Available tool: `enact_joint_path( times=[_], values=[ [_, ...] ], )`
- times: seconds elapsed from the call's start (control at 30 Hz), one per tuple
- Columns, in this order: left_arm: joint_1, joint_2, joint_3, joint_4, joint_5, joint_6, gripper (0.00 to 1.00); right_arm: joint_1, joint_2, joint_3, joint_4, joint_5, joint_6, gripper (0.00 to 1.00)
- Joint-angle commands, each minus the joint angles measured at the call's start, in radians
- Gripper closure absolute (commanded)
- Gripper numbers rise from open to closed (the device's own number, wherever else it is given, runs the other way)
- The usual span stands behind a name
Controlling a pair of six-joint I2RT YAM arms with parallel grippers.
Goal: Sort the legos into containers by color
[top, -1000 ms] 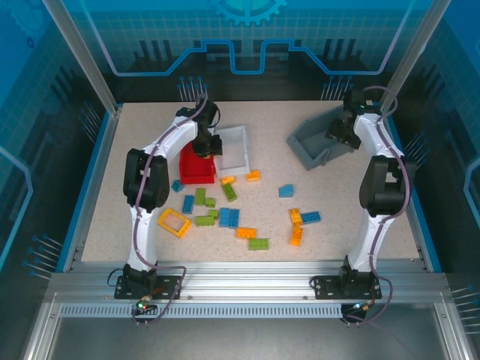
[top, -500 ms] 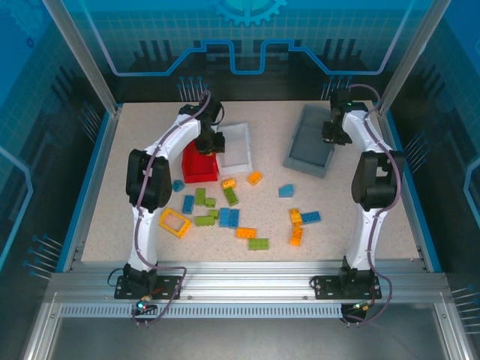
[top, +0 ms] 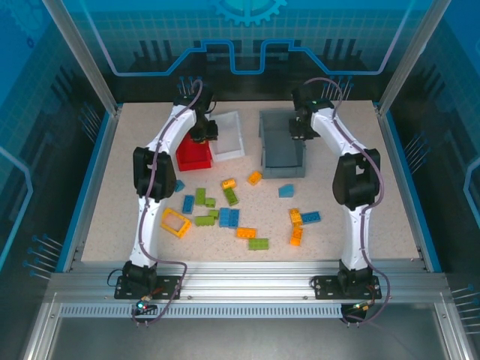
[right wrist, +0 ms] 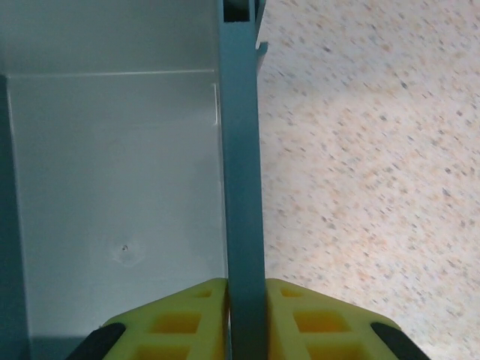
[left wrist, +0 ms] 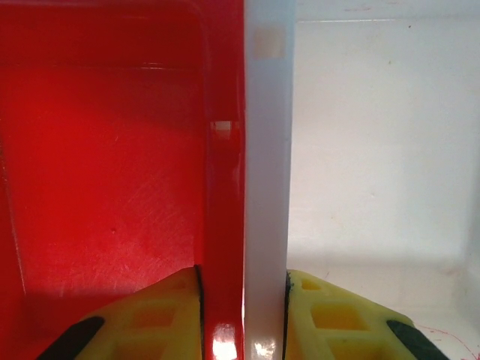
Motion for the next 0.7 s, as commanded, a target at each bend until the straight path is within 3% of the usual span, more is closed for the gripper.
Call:
enact_joint_path(
  times=[0.0, 0.23, 0.4, 0.67],
  values=[
    [-0.004, 0.006, 0.031, -0.049, -0.005, 0.036, 0.78, 0.029, 0.054, 0.062, -0.046, 0.001, 0.039, 0.81],
    [-0.013, -0.028, -0.046, -0.024, 0.005, 0.042, 0.79, 0.011, 0.095, 0.126, -0.037, -0.033, 0.099, 0.85],
    [-0.02, -0.051, -0.083, -0.02, 0.004, 0.036, 0.79, 0.068, 0.139, 0.184, -0.07, -0.078, 0.038, 0.88],
    [-0.045, -0.131, -0.21, 0.026, -0.002, 0.023, 0.79, 0.099, -0.101, -0.214, 0.054, -0.106, 0.058, 0.89]
  ],
)
